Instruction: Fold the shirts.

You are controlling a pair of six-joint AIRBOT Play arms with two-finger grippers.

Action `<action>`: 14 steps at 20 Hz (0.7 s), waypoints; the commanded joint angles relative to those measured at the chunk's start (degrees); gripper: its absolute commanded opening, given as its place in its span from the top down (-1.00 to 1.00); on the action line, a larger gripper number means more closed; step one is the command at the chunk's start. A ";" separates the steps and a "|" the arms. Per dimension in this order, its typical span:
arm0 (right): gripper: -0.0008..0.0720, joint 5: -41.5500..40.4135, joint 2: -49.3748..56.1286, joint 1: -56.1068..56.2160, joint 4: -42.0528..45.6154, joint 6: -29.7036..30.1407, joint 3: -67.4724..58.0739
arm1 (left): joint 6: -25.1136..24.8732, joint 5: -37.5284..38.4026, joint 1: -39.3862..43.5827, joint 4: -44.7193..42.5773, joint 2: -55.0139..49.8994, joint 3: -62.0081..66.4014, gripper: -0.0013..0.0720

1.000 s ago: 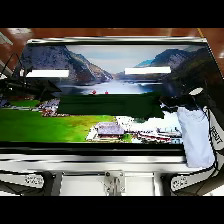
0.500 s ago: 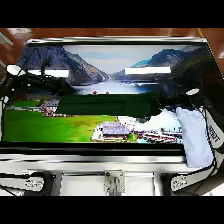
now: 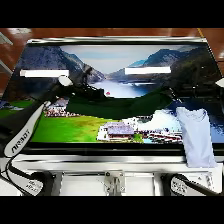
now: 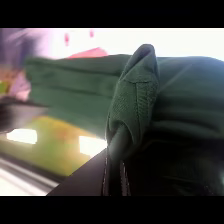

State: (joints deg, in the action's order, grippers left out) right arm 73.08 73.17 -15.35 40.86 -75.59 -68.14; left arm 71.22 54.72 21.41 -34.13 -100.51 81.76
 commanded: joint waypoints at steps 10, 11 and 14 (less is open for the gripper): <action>0.81 12.44 -18.10 0.07 1.77 -12.20 0.00 | -3.10 -11.74 15.19 15.12 -8.44 0.11 0.86; 0.81 11.61 -18.10 0.83 2.84 -12.50 0.00 | -3.10 -11.58 13.51 15.08 -7.96 0.09 0.86; 0.81 4.31 -16.33 7.48 5.99 -13.77 0.00 | -3.74 -10.73 6.58 8.24 -2.93 0.11 0.86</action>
State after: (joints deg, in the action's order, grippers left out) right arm 82.04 56.14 -12.08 44.62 -87.88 -68.12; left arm 68.18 44.80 32.51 -21.23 -106.56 81.80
